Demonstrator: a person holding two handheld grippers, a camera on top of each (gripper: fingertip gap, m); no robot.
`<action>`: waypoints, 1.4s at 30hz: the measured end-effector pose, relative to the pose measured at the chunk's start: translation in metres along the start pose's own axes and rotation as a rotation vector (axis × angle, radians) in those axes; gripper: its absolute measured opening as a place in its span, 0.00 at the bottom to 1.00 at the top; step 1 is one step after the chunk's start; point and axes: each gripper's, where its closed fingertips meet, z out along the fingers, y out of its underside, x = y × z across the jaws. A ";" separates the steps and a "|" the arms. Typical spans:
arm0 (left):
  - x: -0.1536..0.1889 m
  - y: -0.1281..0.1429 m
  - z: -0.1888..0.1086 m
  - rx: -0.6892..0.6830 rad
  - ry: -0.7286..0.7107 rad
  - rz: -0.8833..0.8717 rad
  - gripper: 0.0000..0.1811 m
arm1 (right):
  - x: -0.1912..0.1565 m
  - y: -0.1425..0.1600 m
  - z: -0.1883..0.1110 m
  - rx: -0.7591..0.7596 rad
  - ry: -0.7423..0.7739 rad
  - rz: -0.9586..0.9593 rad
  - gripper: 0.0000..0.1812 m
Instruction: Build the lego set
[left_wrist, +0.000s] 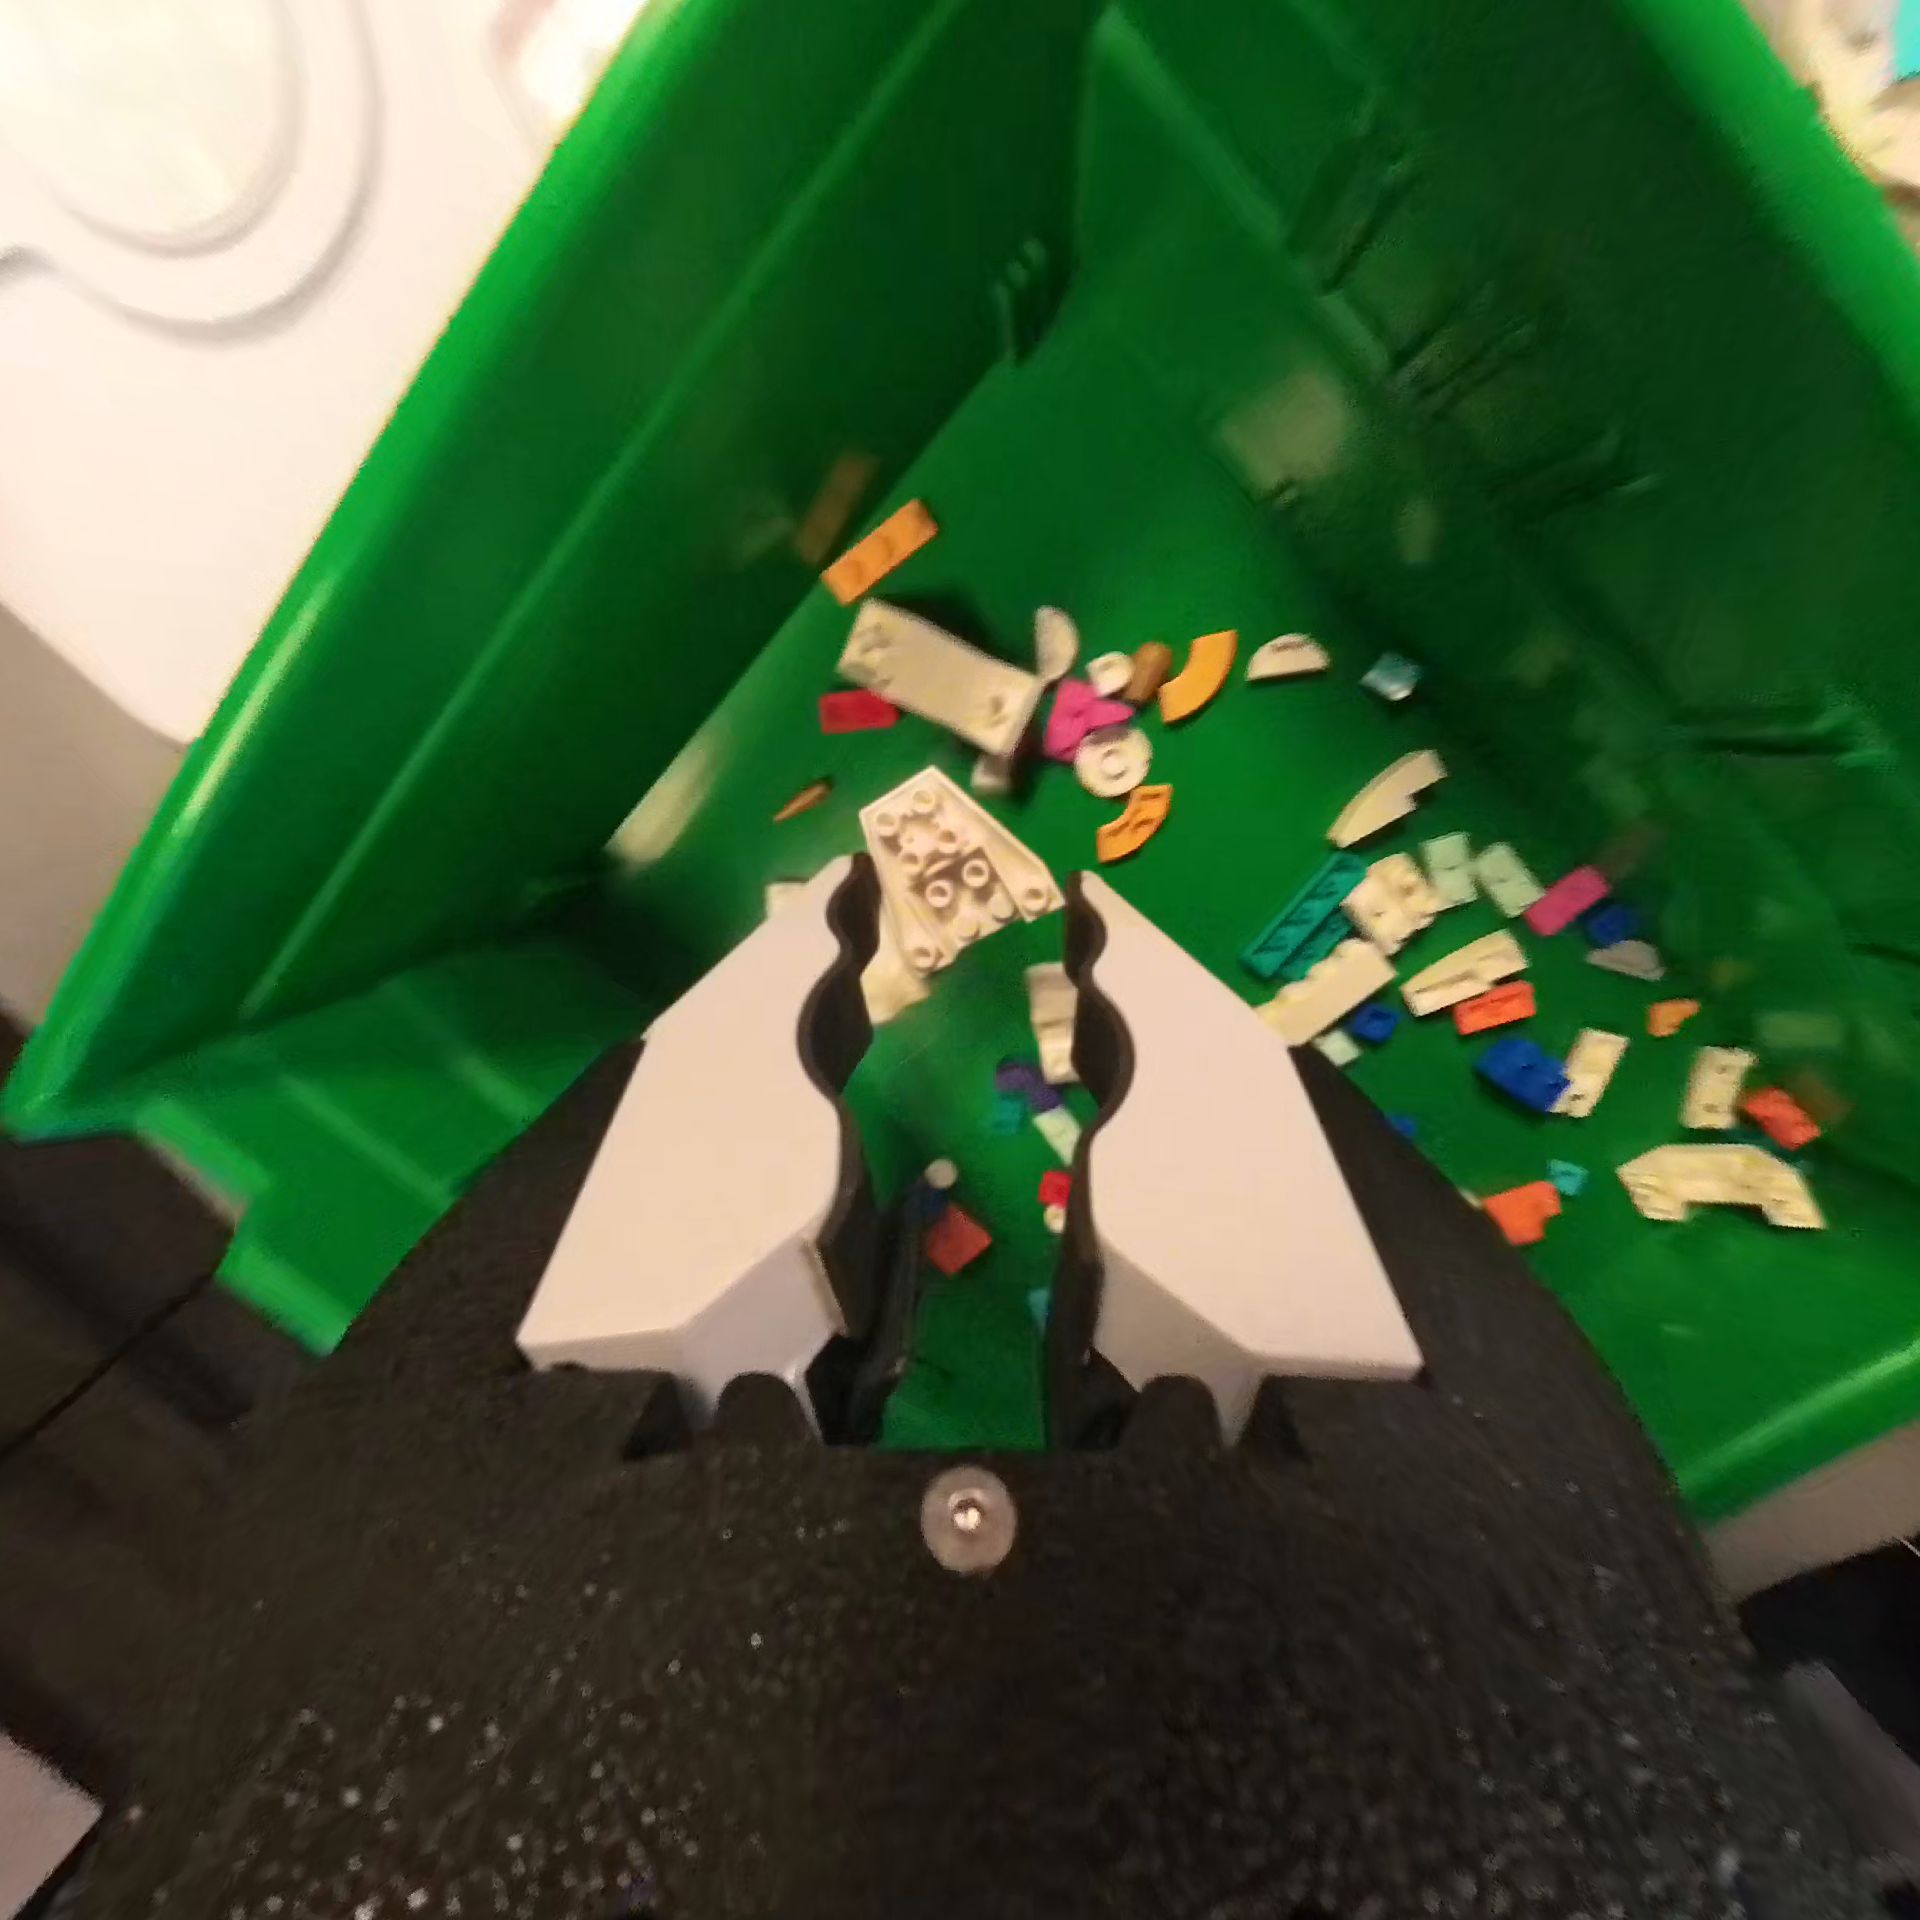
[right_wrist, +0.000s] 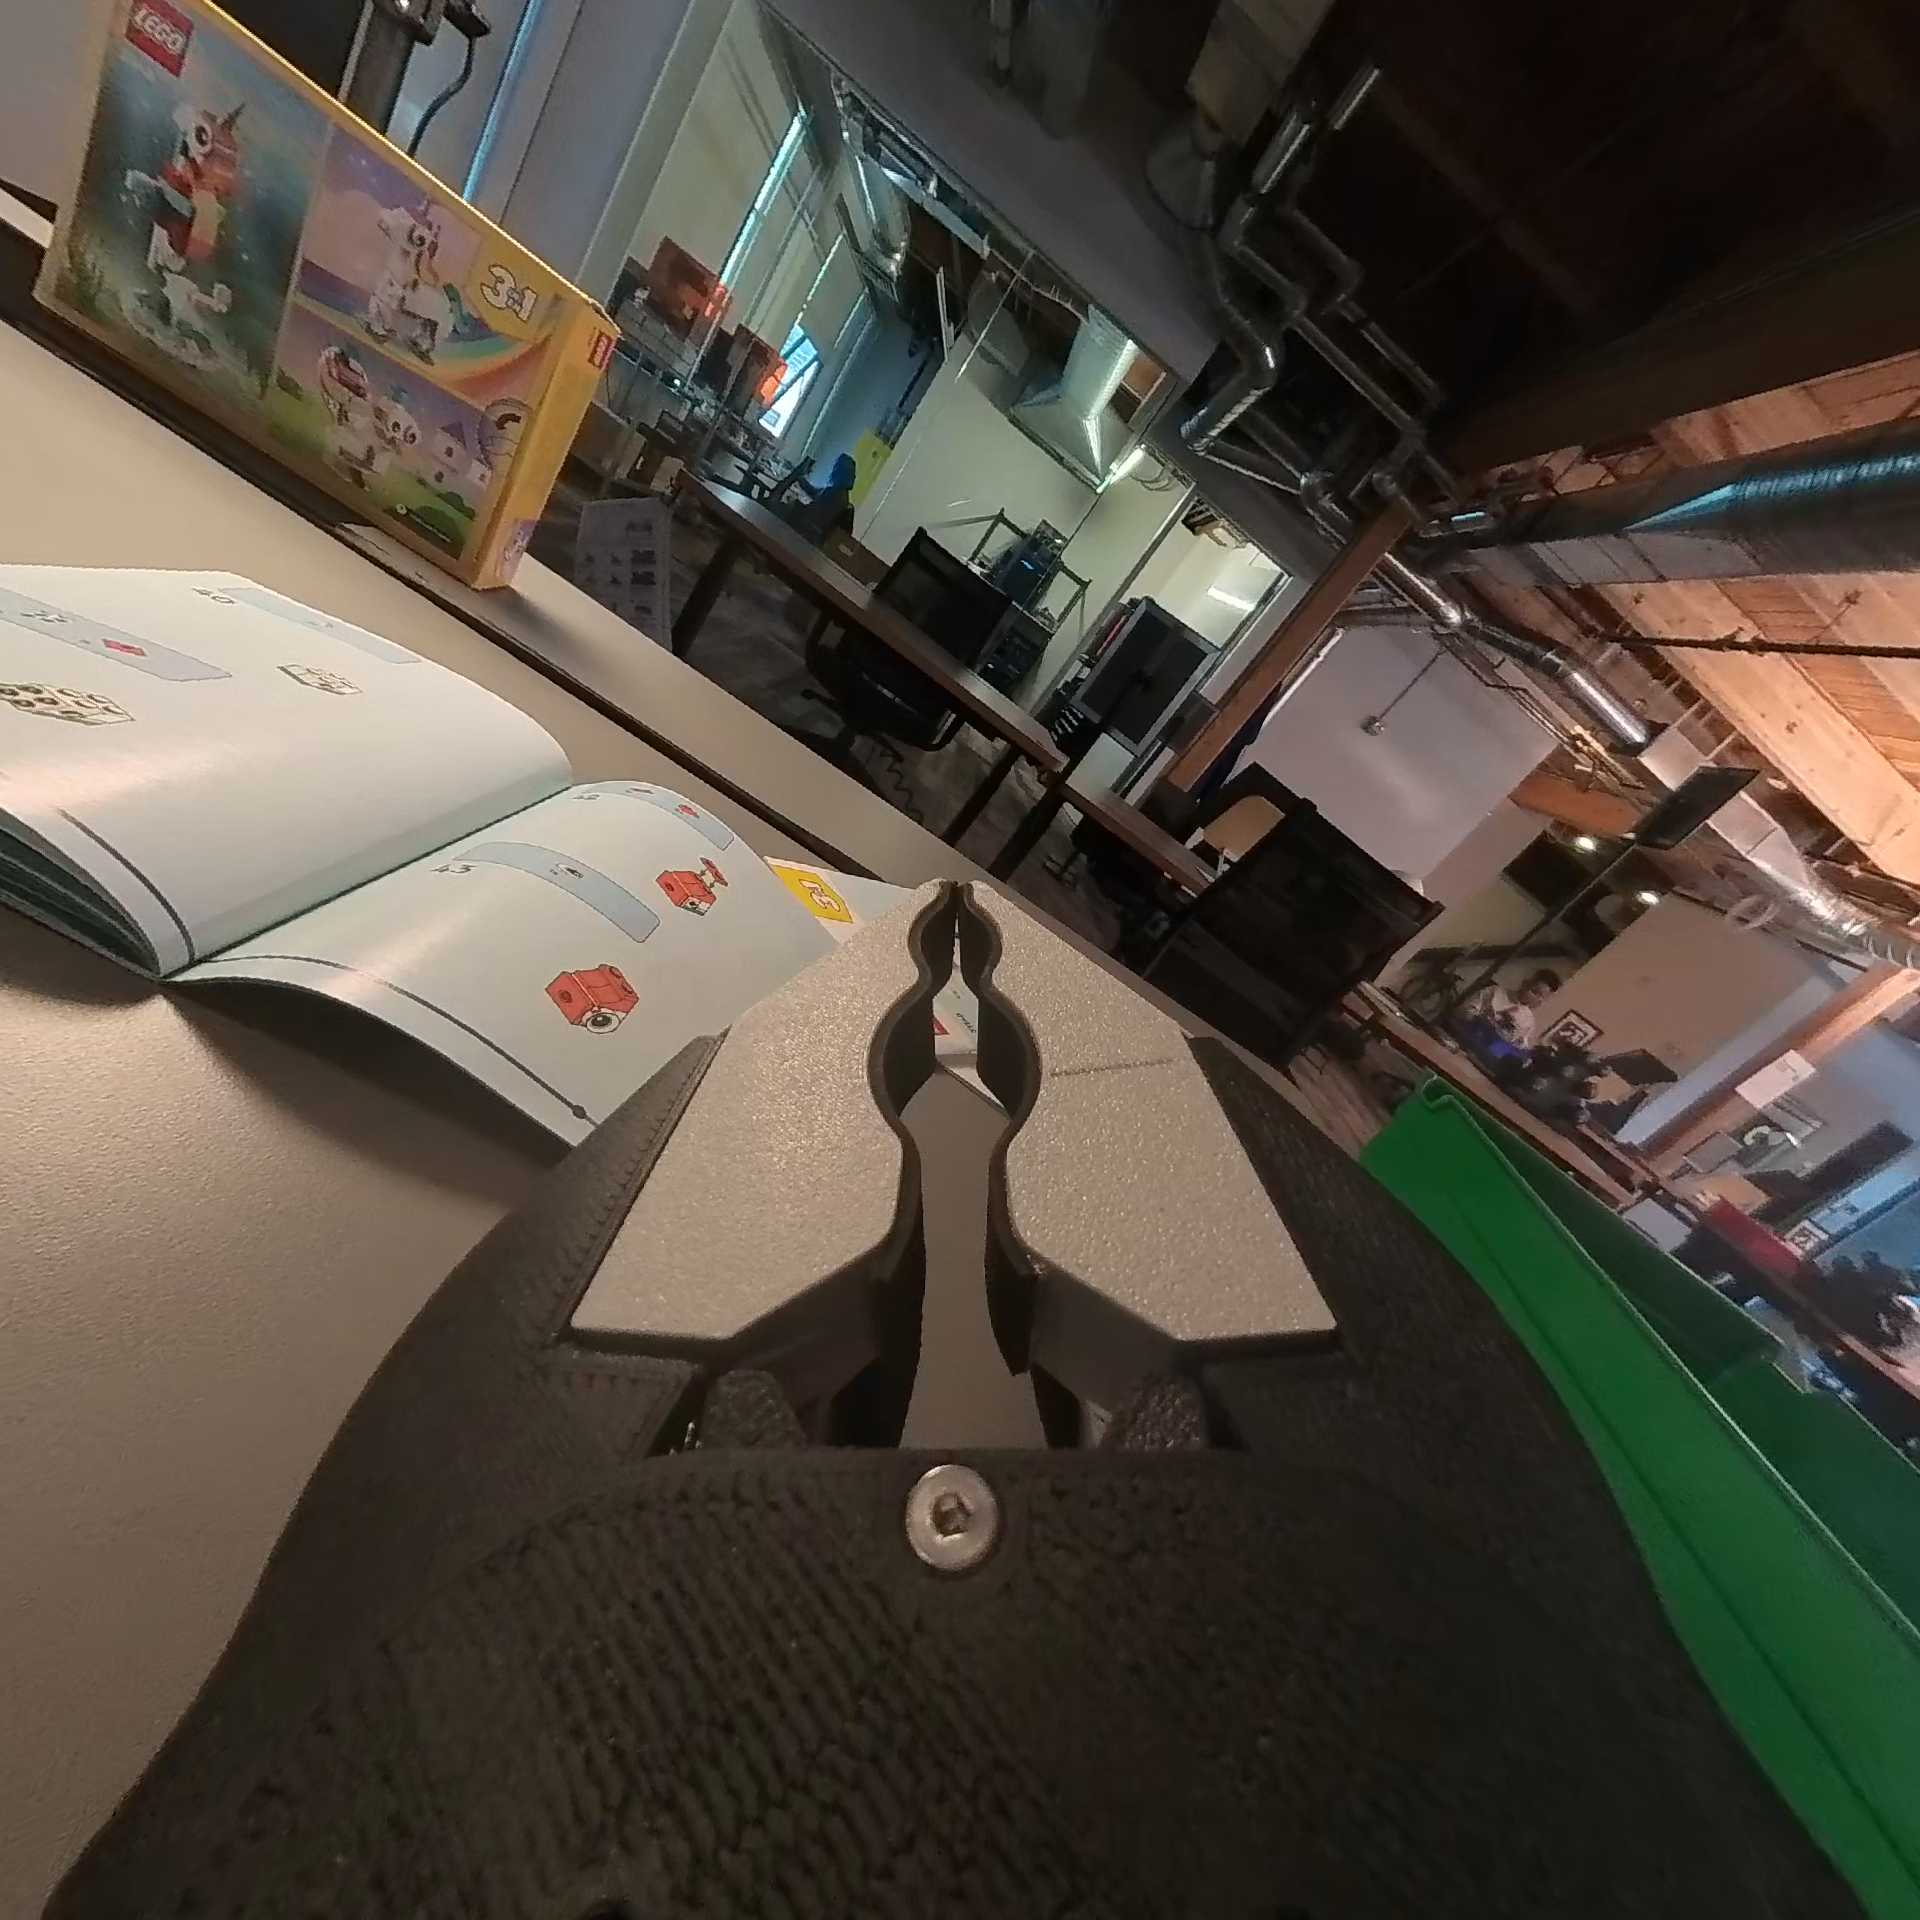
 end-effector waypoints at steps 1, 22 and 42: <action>0.004 -0.002 0.004 -0.013 0.023 0.007 0.19 | 0.000 0.000 0.000 0.000 0.000 0.000 0.00; 0.056 0.013 0.000 -0.011 0.184 0.171 0.18 | -0.001 0.000 0.000 -0.002 -0.004 -0.005 0.00; 0.073 0.050 0.016 -0.083 0.204 0.275 0.07 | -0.003 0.000 0.001 -0.005 -0.009 -0.017 0.00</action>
